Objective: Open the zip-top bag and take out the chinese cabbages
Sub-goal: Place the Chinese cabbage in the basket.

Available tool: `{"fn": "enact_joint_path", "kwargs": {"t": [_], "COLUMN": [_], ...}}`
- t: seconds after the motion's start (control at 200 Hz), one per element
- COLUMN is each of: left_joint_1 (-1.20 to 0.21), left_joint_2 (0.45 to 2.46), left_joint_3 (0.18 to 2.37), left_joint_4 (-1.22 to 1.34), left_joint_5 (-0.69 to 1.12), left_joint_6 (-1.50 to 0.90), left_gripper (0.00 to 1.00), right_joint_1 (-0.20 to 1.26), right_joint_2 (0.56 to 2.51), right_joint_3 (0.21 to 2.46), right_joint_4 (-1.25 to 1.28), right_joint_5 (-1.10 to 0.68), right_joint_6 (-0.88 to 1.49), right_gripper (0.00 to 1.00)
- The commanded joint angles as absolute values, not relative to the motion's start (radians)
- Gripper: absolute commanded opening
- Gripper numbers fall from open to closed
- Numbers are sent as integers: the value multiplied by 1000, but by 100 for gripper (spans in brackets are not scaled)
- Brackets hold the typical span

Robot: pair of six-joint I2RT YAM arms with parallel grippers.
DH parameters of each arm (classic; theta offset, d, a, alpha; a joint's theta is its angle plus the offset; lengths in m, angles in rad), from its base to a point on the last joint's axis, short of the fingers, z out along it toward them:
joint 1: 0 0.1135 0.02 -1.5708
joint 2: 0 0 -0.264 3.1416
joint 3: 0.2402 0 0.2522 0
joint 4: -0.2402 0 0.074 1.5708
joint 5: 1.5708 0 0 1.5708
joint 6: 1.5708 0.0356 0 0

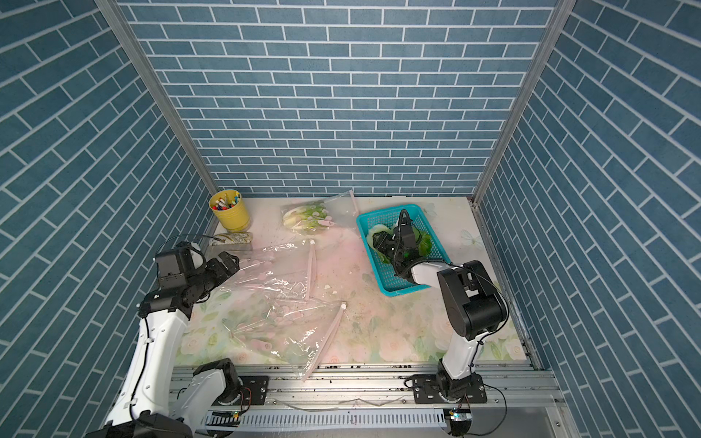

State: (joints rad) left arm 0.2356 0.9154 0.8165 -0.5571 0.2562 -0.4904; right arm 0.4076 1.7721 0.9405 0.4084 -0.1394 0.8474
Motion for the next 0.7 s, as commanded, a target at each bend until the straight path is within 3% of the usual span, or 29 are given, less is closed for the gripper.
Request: {"fn": "enact_joint_path", "kwargs": {"t": [0.0, 0.2, 0.695], "left_joint_1": [218, 186, 95], "left_joint_2": [927, 942, 991], "left_joint_3": [850, 856, 906], "left_joint_4": [-572, -567, -584], "left_joint_5": [257, 251, 209], "left_joint_6": [-482, -485, -465], "left_gripper": [100, 100, 100], "right_joint_1": [407, 408, 410], "right_joint_2": [1765, 1708, 1631], "right_joint_3": [1022, 1079, 1246], "right_joint_4": [151, -85, -540], "right_joint_5": [-142, -124, -121], "right_joint_6": [777, 700, 588], "right_gripper": [79, 99, 99]}}
